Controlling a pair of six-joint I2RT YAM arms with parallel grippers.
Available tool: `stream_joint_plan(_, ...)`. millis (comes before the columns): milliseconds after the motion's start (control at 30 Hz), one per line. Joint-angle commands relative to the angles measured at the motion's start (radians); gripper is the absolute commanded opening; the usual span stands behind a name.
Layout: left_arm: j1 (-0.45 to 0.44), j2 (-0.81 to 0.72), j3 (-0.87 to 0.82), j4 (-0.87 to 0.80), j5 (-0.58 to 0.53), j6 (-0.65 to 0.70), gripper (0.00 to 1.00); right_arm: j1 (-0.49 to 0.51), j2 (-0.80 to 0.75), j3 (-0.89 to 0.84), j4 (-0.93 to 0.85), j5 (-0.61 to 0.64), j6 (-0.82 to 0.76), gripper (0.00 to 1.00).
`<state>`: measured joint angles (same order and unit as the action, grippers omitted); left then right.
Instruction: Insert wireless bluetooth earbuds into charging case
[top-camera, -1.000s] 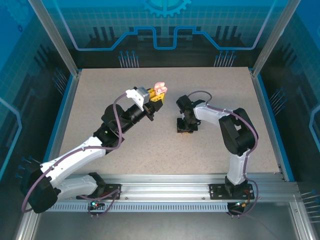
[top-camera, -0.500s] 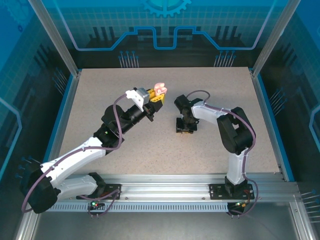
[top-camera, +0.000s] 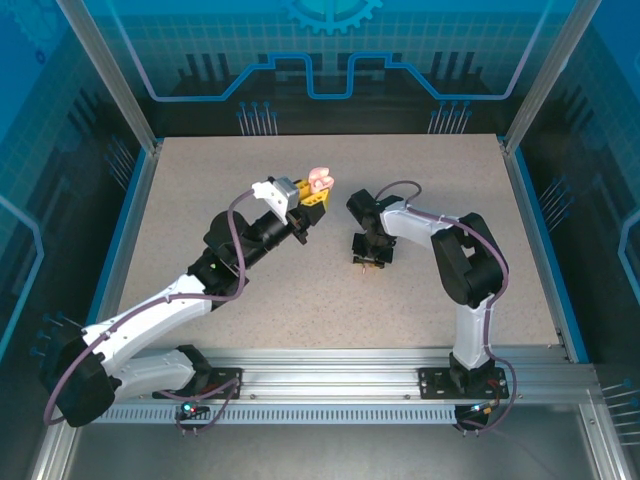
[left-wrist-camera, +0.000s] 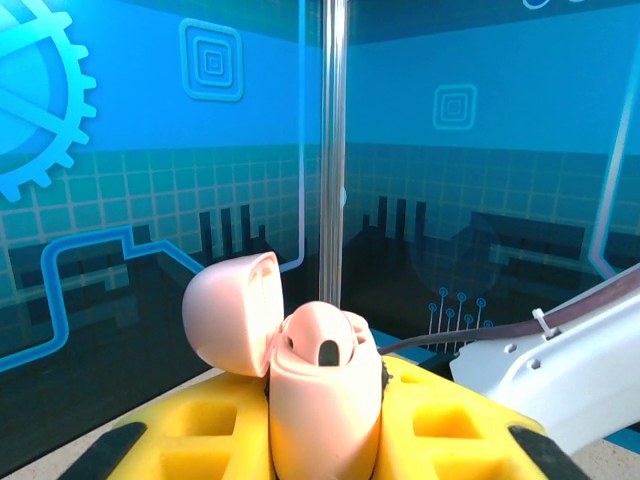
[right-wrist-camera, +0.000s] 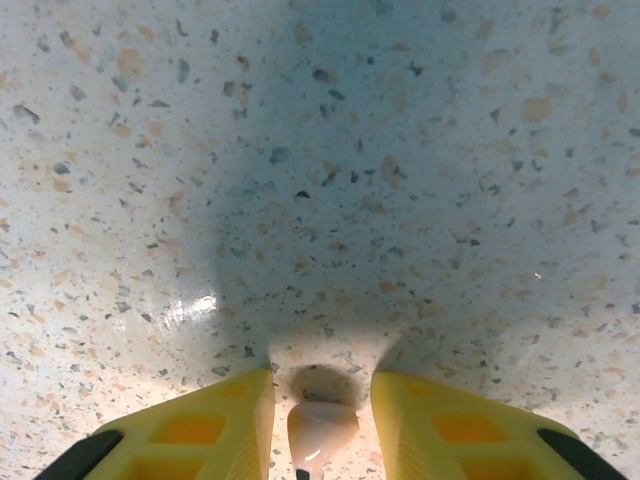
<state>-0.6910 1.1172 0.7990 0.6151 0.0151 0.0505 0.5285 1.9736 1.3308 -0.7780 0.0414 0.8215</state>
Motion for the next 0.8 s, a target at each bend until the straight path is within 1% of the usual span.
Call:
stream_joint_plan(0, -0.007, -0.022, -0.005, 0.050, -0.017, -0.007, 0.00, 0.012, 0.039, -0.031, -0.103, -0.007, 0.038, 0.32)
stream_joint_plan(367, -0.007, -0.019, -0.005, 0.057, -0.017, -0.015, 0.00, 0.033, 0.047, -0.027, -0.107, -0.011, 0.037, 0.28)
stream_joint_plan(567, -0.008, -0.014, 0.000, 0.054, -0.015, -0.017, 0.00, 0.040, 0.040, -0.032, -0.101, -0.015, 0.035, 0.22)
stream_joint_plan(767, -0.007, -0.005, 0.006, 0.055, -0.014, -0.019, 0.00, 0.041, -0.016, -0.044, -0.072, -0.016, 0.035, 0.17)
